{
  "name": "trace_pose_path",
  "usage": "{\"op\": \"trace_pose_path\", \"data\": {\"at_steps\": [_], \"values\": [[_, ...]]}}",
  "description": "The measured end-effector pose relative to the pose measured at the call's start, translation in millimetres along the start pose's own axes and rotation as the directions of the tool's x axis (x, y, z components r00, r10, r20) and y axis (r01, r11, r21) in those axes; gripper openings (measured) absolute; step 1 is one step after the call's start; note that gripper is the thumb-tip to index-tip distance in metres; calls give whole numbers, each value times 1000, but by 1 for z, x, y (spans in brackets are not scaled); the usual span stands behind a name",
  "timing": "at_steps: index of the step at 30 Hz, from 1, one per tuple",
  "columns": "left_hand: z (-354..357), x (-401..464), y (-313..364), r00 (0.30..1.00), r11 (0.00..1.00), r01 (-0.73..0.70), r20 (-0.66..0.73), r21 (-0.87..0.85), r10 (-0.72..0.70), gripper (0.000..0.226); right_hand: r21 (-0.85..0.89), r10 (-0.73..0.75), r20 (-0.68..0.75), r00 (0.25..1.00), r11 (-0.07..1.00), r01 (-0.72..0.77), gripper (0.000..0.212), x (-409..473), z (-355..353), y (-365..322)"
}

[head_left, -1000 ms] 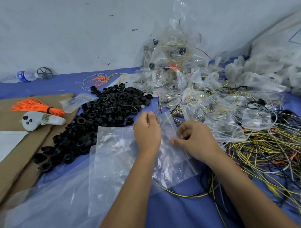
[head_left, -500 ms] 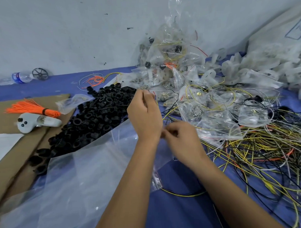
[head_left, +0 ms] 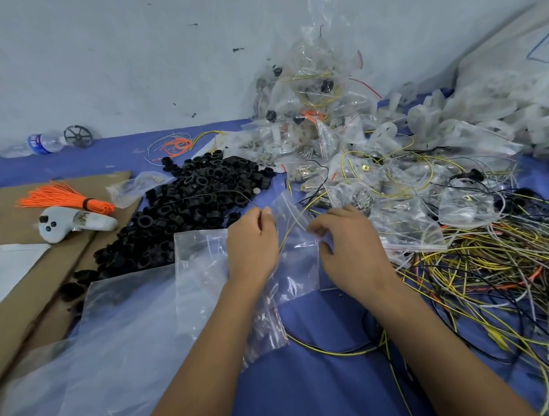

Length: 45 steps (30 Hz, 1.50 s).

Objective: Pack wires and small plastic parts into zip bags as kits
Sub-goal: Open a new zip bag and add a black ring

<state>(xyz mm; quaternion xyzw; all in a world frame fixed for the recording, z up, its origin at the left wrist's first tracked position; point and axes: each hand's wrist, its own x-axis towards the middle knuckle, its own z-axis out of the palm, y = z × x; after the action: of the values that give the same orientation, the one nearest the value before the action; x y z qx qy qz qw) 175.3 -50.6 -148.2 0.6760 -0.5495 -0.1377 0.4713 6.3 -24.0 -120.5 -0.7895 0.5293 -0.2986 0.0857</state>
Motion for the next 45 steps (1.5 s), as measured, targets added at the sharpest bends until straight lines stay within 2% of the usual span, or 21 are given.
{"op": "trace_pose_path", "data": {"at_steps": [4,7,9,11,15,16,19,21,23,25,26,28,31,34,37,39,42,45], "values": [[0,4,3,1000,999,9,10,39,-10,50,-117,-19,6,1000,993,20,5,-2,2,0],[8,0,15,1000,1000,-8,29,4,8,59,-161,-5,34,999,987,10,16,-1,6,0],[16,-4,18,997,999,-44,71,17,42,58,-123,-20,14,1000,992,22,19,-2,8,-4],[19,-7,16,994,997,-72,83,19,70,49,-91,-11,-5,1000,996,10,27,-4,11,-7],[17,-8,4,993,987,-62,94,-148,77,20,-94,121,-53,991,988,-125,52,-4,13,-4],[16,-8,2,990,982,-71,105,-176,91,19,-119,154,-60,986,980,-160,48,-4,12,-1],[15,-9,0,982,962,-92,138,-258,131,27,-220,193,-56,980,955,-200,19,-2,8,8],[14,-8,-1,978,953,-107,144,-283,152,36,-180,127,-119,985,973,-148,25,-1,4,8],[12,-8,1,975,950,-113,151,-291,162,42,-22,-48,-227,973,999,44,30,2,1,4],[11,-9,3,970,939,-97,178,-331,163,39,106,-223,-226,948,962,251,27,2,2,-3],[10,-9,4,968,930,-78,196,-360,157,37,165,-256,-189,948,943,288,25,1,3,-6],[6,-10,6,960,905,-29,239,-424,142,38,263,-201,-127,971,937,228,20,0,6,-7],[1,-10,7,942,824,55,303,-563,144,41,333,-80,-32,996,939,87,18,1,5,2],[-3,-11,10,924,718,174,363,-674,117,41,223,-100,93,991,972,77,20,3,6,11],[-9,-8,11,899,548,323,431,-772,76,37,242,-53,181,982,970,7,17,2,3,17],[-15,-5,10,870,454,389,482,-802,105,35,286,-27,206,978,958,-34,28,2,0,18],[-18,-6,14,832,389,453,537,-802,139,34,314,-46,222,974,949,-27,44,1,-3,16],[-13,-9,19,849,335,446,511,-830,134,34,348,-36,248,968,936,-54,42,1,-2,17]]}}
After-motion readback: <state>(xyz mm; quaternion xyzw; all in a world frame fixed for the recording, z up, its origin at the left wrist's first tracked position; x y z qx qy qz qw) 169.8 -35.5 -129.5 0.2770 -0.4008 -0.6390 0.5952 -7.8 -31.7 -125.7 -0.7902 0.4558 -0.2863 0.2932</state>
